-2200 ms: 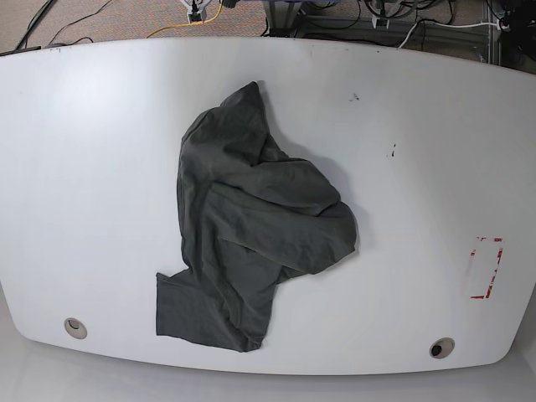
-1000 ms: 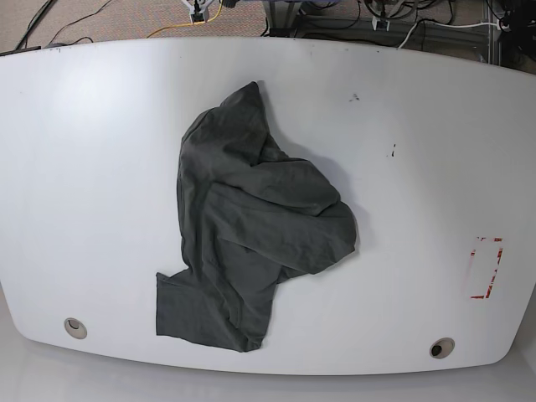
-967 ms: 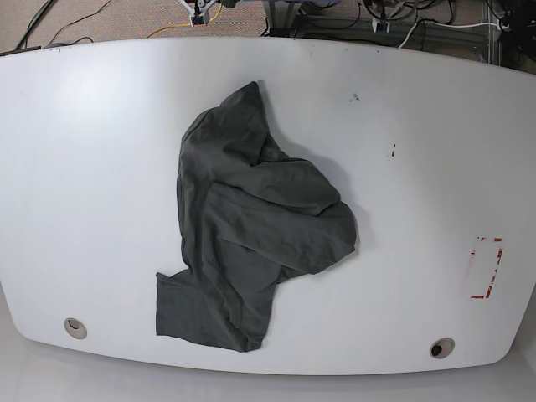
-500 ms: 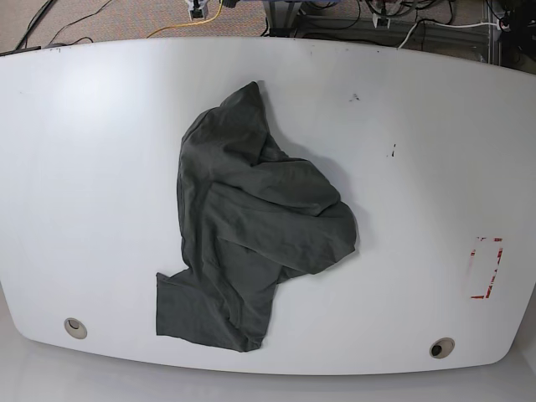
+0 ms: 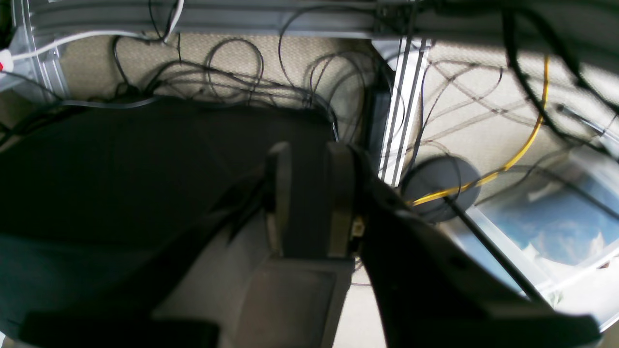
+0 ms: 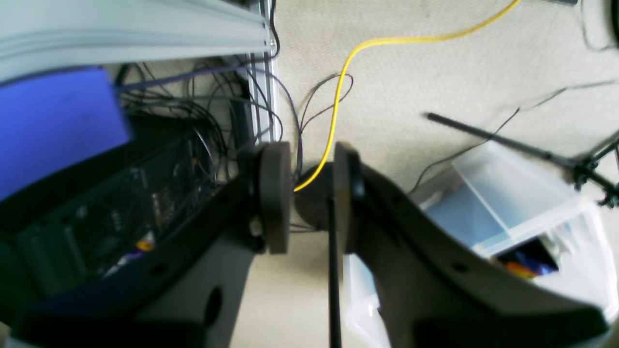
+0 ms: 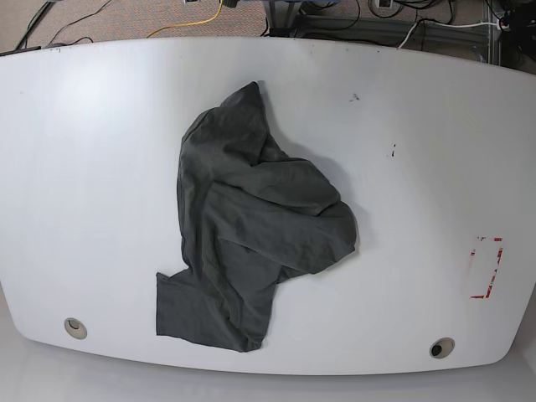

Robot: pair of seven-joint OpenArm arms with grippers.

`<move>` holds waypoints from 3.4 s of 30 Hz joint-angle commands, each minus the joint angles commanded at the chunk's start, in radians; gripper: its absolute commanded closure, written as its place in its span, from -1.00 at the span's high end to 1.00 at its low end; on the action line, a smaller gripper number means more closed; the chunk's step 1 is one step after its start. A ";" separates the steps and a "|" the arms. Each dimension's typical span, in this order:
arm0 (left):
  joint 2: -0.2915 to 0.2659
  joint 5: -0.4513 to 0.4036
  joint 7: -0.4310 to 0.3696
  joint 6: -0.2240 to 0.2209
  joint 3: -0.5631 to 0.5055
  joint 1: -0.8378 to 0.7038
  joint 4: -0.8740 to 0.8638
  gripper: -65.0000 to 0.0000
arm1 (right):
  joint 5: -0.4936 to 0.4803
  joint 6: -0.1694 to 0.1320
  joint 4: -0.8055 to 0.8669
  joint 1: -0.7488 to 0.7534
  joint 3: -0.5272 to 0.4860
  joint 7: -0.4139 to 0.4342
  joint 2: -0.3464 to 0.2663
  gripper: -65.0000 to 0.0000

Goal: Layout the t-shirt on the table in an organized manner, then fold the t-shirt properly

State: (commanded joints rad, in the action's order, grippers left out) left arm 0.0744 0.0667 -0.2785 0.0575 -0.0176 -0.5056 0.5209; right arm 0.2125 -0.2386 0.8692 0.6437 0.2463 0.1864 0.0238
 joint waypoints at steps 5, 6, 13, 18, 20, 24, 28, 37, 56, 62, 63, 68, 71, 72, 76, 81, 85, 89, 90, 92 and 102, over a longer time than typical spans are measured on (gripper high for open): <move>0.000 0.000 0.000 0.000 0.046 -0.153 0.206 -0.64 | 0.000 0.000 0.190 0.126 -0.002 0.000 0.038 -0.56; 0.000 0.000 0.000 0.000 0.061 -0.189 0.264 -0.64 | 0.000 -0.002 0.239 0.158 -0.002 0.000 0.041 -0.56; -0.002 0.000 0.000 0.002 0.118 -0.391 0.566 -0.64 | -0.008 -0.002 0.468 0.331 -0.058 0.000 0.048 -0.56; -0.005 0.000 0.000 0.002 0.161 -0.505 0.756 -0.64 | -0.106 -0.002 0.617 0.443 -0.075 -0.002 0.040 -0.56; -0.006 0.002 0.000 0.002 0.169 -0.551 0.822 -0.64 | -0.138 -0.002 0.667 0.485 -0.075 -0.002 0.040 -0.56; -0.008 0.020 0.000 0.002 0.172 -0.628 0.957 -0.64 | -0.183 -0.002 0.778 0.555 -0.075 -0.002 0.017 -0.56; -0.002 0.106 0.000 0.002 0.173 -0.709 1.103 -0.64 | -0.239 -0.002 0.907 0.629 -0.077 -0.002 -0.005 -0.56; -0.002 0.176 0.000 0.002 0.176 -0.796 1.361 -0.64 | -0.310 -0.002 1.108 0.684 -0.068 -0.002 -0.043 -0.56; 0.034 0.170 0.000 0.002 0.173 -0.620 1.468 -0.63 | -0.311 -0.002 1.157 0.394 -0.041 -0.002 -0.044 -0.54; 0.092 0.175 0.000 0.002 0.169 -0.531 1.467 -0.45 | -0.310 -0.002 1.157 0.307 -0.100 -0.002 -0.044 -0.52; 0.091 0.175 0.000 0.002 0.169 -0.509 1.467 -0.35 | -0.310 -0.002 1.157 0.288 -0.117 -0.002 -0.044 -0.49; 0.095 0.172 0.000 0.002 0.169 -0.445 1.465 -0.03 | -0.310 0.009 1.157 0.218 -0.173 -0.028 -0.044 -0.02; 0.097 0.170 0.000 0.002 0.169 -0.411 1.464 0.09 | -0.310 0.009 1.157 0.176 -0.204 -0.098 -0.041 0.35; 0.098 0.170 0.002 0.002 0.169 -0.402 1.464 0.11 | -0.310 0.009 1.157 0.166 -0.213 -0.118 -0.041 0.45; 0.133 0.169 0.002 0.002 0.169 -0.371 1.464 0.19 | -0.310 0.009 1.155 0.112 -0.229 -0.201 -0.040 0.72; 0.175 0.169 0.002 0.002 0.152 -0.336 1.462 0.19 | -0.319 0.009 1.152 0.066 -0.241 -0.298 -0.037 0.73; 0.175 0.169 0.002 0.002 0.147 -0.302 1.462 0.19 | -0.311 0.009 1.145 0.037 -0.288 -0.359 -0.038 0.73; 0.175 0.169 0.040 0.002 0.147 -0.272 1.464 0.19 | -0.310 0.009 1.122 0.006 -0.325 -0.439 -0.041 0.73; 0.175 0.170 0.058 0.002 0.147 -0.265 1.465 0.19 | -0.308 0.011 1.119 -0.005 -0.331 -0.459 -0.044 0.73; 0.173 0.172 0.080 0.002 0.149 -0.256 1.467 0.19 | -0.278 0.011 1.106 -0.017 -0.334 -0.494 -0.058 0.73; 0.173 0.172 0.087 0.002 0.152 -0.250 1.464 0.19 | -0.101 0.000 1.014 -0.054 -0.354 -0.522 -0.061 0.73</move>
State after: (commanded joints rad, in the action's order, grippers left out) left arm 0.2478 0.2386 -0.1910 0.0591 0.1343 -0.7557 1.9847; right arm 0.1112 -0.2386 1.8834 0.5900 -0.1082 -0.3353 -0.0376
